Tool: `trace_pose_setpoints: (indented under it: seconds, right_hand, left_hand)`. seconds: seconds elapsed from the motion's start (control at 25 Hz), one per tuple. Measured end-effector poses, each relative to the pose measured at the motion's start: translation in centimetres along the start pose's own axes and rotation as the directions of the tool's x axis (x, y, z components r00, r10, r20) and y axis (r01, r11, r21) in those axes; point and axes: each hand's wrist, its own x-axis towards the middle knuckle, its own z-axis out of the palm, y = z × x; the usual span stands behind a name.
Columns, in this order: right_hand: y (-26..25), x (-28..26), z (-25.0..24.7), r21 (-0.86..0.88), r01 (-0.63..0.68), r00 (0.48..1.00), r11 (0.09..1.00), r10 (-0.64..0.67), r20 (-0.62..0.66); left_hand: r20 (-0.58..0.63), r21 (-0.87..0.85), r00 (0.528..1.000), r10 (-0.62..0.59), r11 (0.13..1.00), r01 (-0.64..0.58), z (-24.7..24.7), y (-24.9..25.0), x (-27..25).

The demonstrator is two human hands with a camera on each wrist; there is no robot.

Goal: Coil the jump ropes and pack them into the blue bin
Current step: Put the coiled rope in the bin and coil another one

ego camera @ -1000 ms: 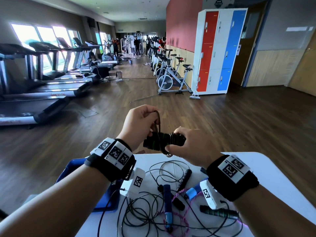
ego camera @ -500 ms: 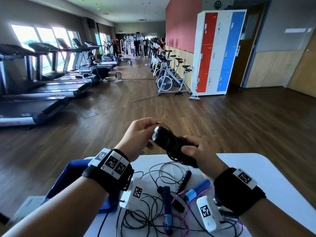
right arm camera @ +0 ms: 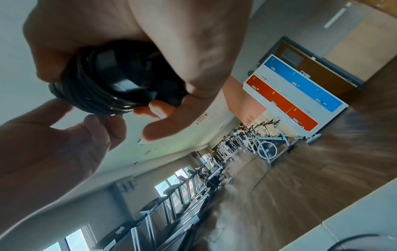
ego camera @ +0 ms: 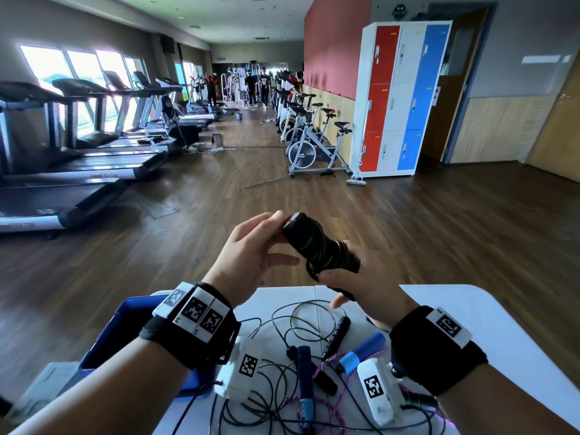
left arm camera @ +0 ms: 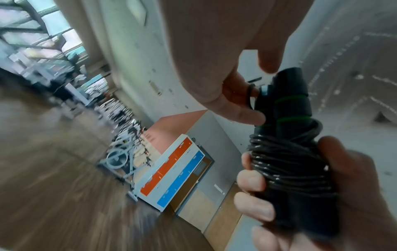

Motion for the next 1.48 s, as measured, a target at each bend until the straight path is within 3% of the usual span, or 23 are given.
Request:
trace_pose_setpoints:
  seconds: [0.24, 0.36, 0.44, 0.52, 0.68, 0.84, 0.92, 1.24, 1.48]
  right_hand:
    - [-0.9, -0.3, 0.0, -0.267, 0.056, 0.996, 0.962, -0.074, -0.058]
    - [-0.8, -0.1, -0.3, -0.319, 0.058, 0.992, 0.946, -0.089, -0.084]
    - [-0.5, -0.1, -0.5, -0.333, 0.059, 0.991, 0.941, -0.096, -0.094]
    - [-0.3, -0.3, -0.4, -0.359, 0.051, 0.989, 0.932, -0.099, -0.114]
    - [-0.4, -0.5, 0.0, -0.422, 0.006, 0.969, 0.906, -0.109, -0.22]
    - [-1.1, -0.4, 1.5, -0.414, -0.025, 0.93, 0.91, -0.132, -0.344]
    - [-1.1, -0.2, 2.0, -0.406, -0.022, 0.909, 0.914, -0.151, -0.388]
    - [-0.9, -0.7, 2.1, -0.368, -0.032, 0.911, 0.929, -0.124, -0.393]
    - [-1.1, -0.7, 1.8, -0.405, -0.026, 0.912, 0.914, -0.144, -0.383]
  left_hand:
    - [-0.008, 0.227, 0.992, 0.125, 0.967, -0.119, -0.6, 1.5, 0.4]
    - [0.015, 0.507, 0.951, 0.31, 0.817, -0.274, -0.9, 2.7, 0.6]
    - [0.062, 0.592, 0.927, 0.371, 0.734, -0.333, -0.9, 2.8, 0.3]
    - [0.067, 0.615, 0.935, 0.348, 0.723, -0.313, -1.0, 2.7, 0.1]
    - [0.031, 0.578, 0.971, 0.237, 0.789, -0.211, -0.6, 2.1, -0.3]
    - [-0.004, 0.631, 0.933, 0.36, 0.724, -0.277, 0.9, 1.1, -0.7]
    - [-0.041, 0.573, 0.932, 0.36, 0.773, -0.273, 1.2, 0.7, -0.4]
    - [-0.009, 0.635, 0.93, 0.367, 0.721, -0.279, 0.9, 0.4, 0.1]
    - [0.065, 0.663, 0.895, 0.441, 0.651, -0.369, 0.2, -0.2, 0.5]
